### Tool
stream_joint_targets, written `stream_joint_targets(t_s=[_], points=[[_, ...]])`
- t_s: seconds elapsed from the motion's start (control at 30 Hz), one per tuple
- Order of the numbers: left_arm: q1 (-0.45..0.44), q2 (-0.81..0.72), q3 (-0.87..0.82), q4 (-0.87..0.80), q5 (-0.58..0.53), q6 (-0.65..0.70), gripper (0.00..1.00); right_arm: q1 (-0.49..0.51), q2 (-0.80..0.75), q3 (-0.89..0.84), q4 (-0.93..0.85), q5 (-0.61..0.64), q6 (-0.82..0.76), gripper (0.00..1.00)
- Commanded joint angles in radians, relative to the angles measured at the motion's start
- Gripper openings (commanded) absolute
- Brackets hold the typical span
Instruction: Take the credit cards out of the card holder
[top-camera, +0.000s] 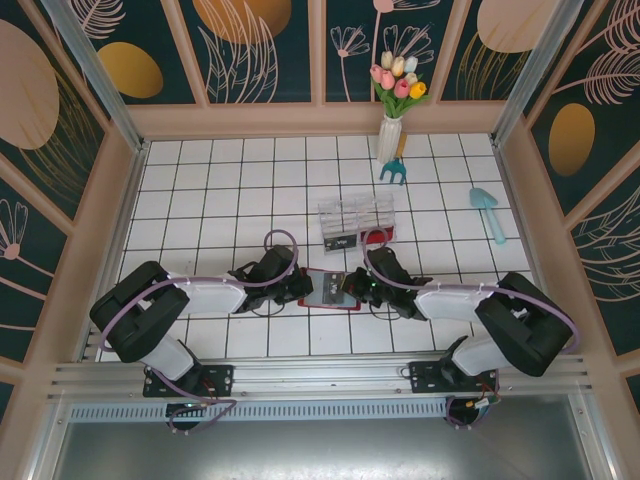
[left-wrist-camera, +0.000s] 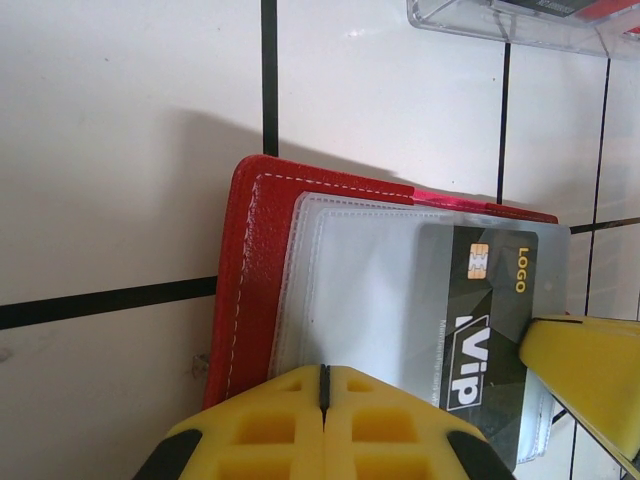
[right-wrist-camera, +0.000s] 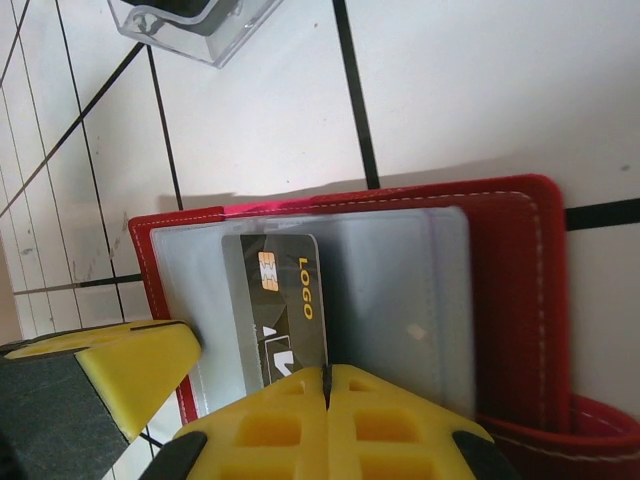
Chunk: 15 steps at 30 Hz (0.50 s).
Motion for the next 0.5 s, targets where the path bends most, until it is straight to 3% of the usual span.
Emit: stream_joint_targets(t_s=[0.0, 0.17, 0.47], points=[[0.007, 0.045, -0.024, -0.101, -0.038, 0.025, 0.0, -0.007, -0.013, -0.019, 0.016, -0.013, -0.015, 0.0], [0.007, 0.039, -0.021, -0.109, -0.041, 0.026, 0.0, -0.014, -0.057, -0.034, 0.02, -0.019, -0.025, 0.0], [0.008, 0.038, -0.007, -0.107, -0.036, 0.034, 0.0, -0.068, -0.376, 0.006, -0.308, 0.061, -0.162, 0.0]])
